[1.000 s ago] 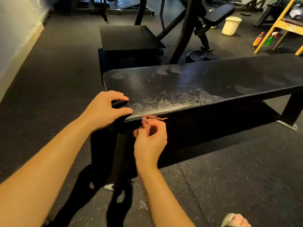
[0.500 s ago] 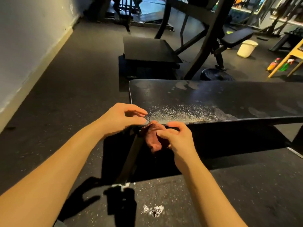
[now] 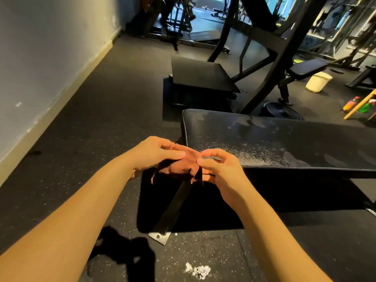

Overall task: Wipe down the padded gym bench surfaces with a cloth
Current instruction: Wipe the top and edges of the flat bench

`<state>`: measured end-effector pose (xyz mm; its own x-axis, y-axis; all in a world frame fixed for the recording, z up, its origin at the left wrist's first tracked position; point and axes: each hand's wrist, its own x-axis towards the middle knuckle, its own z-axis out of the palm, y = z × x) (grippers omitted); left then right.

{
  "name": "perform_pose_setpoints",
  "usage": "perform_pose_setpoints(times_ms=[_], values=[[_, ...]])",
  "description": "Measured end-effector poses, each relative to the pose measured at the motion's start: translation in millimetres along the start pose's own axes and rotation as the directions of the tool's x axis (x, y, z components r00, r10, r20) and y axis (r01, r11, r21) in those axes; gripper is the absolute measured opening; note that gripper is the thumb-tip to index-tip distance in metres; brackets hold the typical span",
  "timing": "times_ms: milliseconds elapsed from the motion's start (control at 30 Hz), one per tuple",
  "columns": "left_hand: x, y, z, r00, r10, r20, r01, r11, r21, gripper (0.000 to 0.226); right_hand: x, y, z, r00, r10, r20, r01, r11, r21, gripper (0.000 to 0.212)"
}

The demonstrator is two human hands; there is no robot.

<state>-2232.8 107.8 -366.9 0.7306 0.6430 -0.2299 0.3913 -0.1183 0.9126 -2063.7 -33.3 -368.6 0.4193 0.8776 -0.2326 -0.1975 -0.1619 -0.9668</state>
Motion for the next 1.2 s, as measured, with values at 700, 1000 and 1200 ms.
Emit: perform_pose_setpoints(times_ms=[700,1000,1200], values=[[0,2,-1,0.996,0.039,-0.075,-0.040,0.999,-0.011,0.012,33,-14,12,0.992,0.124,0.029,-0.125,0.991,0.051,0.029],[2,6,-3,0.981,0.002,-0.196,-0.058,0.959,-0.278,0.019,24,-15,-11,0.981,0.194,0.032,-0.194,0.981,-0.006,0.012],[1,12,-2,0.990,-0.048,-0.129,0.005,0.947,-0.320,0.029,22,-14,-10,0.964,-0.224,-0.141,0.109,0.821,-0.560,0.017]])
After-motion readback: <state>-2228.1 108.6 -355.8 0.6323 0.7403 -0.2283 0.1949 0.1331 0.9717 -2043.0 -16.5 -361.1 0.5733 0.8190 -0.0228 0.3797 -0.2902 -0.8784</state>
